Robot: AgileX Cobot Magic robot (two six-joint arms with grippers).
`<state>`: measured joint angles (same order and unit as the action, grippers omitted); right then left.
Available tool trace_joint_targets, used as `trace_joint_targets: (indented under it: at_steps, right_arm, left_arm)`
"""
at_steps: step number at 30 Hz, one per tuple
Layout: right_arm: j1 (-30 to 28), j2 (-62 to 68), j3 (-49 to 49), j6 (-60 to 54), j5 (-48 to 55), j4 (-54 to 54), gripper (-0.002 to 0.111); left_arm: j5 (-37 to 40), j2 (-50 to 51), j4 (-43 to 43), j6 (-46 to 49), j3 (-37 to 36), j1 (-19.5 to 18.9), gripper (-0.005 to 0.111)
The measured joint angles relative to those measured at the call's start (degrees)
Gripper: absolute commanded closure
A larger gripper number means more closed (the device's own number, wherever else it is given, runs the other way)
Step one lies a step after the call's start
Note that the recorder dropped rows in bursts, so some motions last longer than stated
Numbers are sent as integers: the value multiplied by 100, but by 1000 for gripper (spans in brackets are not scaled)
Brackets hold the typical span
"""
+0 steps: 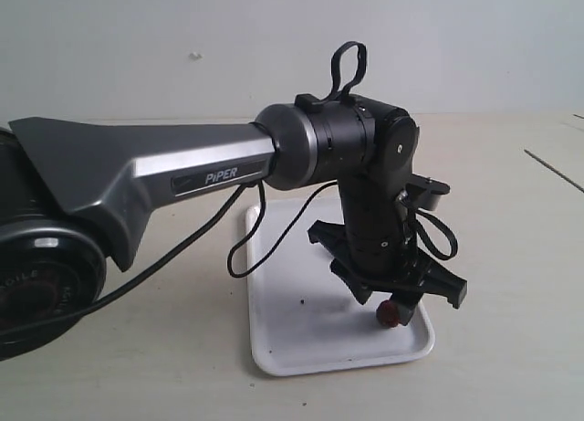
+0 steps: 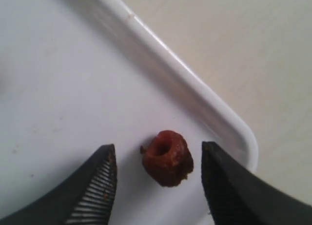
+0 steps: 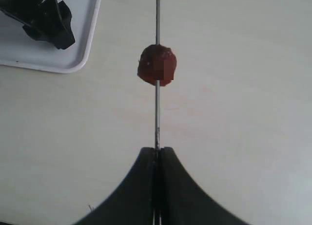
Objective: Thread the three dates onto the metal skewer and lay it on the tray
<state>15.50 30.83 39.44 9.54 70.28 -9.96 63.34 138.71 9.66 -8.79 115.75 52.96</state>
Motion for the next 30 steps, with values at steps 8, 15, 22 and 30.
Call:
trace_joint_targets:
  at_steps: [8,15,22,30]
  right_arm:
    - [0,0,0,0,0,0,108]
    - [0,0,0,-11,0,0,108]
    - [0,0,0,-33,0,-54,108]
    - [0,0,0,-33,0,-90,108]
  left_arm:
    - [-9,76,0,0,9,0,54]
    - [3,159,0,-11,22,0,54]
    - [15,159,0,-21,35,0,54]
    - [51,159,0,-21,35,0,54]
